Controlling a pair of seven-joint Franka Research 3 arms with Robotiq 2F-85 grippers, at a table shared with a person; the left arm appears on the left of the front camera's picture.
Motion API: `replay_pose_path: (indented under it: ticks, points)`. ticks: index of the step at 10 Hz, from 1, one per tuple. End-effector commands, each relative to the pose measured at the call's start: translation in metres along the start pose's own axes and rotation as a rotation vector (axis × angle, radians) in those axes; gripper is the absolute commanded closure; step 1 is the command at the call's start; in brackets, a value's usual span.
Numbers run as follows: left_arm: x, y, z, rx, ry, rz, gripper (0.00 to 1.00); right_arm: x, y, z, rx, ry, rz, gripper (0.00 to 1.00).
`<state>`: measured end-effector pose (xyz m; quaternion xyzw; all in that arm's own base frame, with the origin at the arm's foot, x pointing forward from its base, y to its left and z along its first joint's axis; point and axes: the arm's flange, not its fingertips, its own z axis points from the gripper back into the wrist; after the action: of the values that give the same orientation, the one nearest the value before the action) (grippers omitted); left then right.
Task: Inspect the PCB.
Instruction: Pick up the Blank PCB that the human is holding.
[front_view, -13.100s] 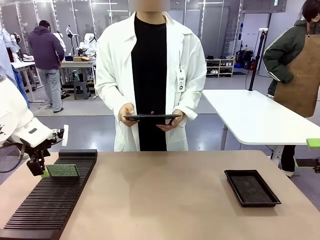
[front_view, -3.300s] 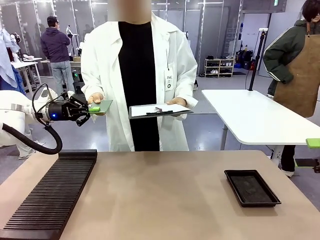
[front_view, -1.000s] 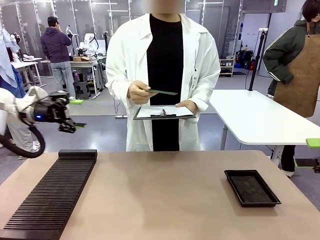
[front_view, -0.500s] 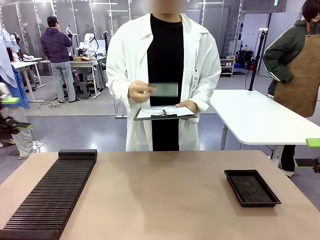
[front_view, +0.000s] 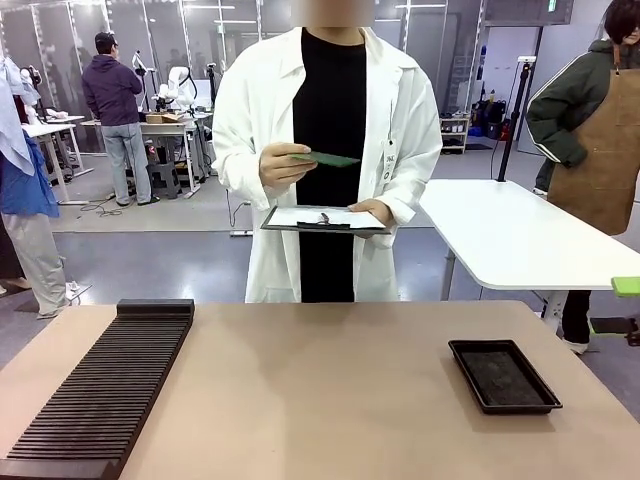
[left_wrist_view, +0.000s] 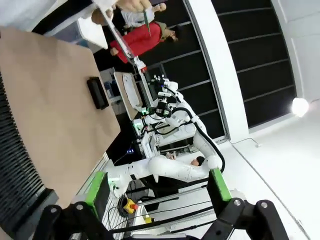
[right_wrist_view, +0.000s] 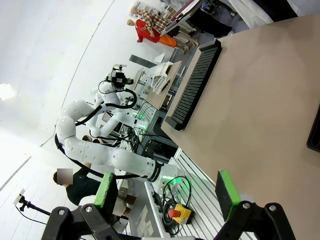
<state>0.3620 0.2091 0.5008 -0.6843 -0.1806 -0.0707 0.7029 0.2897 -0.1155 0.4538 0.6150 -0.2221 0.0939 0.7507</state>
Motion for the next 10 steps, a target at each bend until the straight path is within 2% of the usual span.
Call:
replay_pose_path:
  ticks: [1,3,4,5,10]
  points:
    - [-0.022,-0.035,-0.009,0.051,-0.032,-0.037,0.00,0.002,0.001,0.001,0.013,-0.011,0.023,0.00]
    - [-0.022,-0.051,-0.018,0.107,-0.027,-0.026,0.00,0.002,0.001,0.001,0.013,-0.011,0.023,0.00]
    - [-0.014,-0.047,-0.022,0.095,-0.054,-0.004,0.00,0.002,0.001,0.001,0.013,-0.011,0.023,0.00]
    - [-0.022,-0.055,-0.005,0.051,-0.028,-0.057,0.00,0.002,0.001,0.001,0.013,-0.011,0.023,0.00]
    - [-0.022,-0.055,-0.005,0.051,-0.028,-0.057,0.00,0.002,0.001,0.001,0.013,-0.011,0.023,0.00]
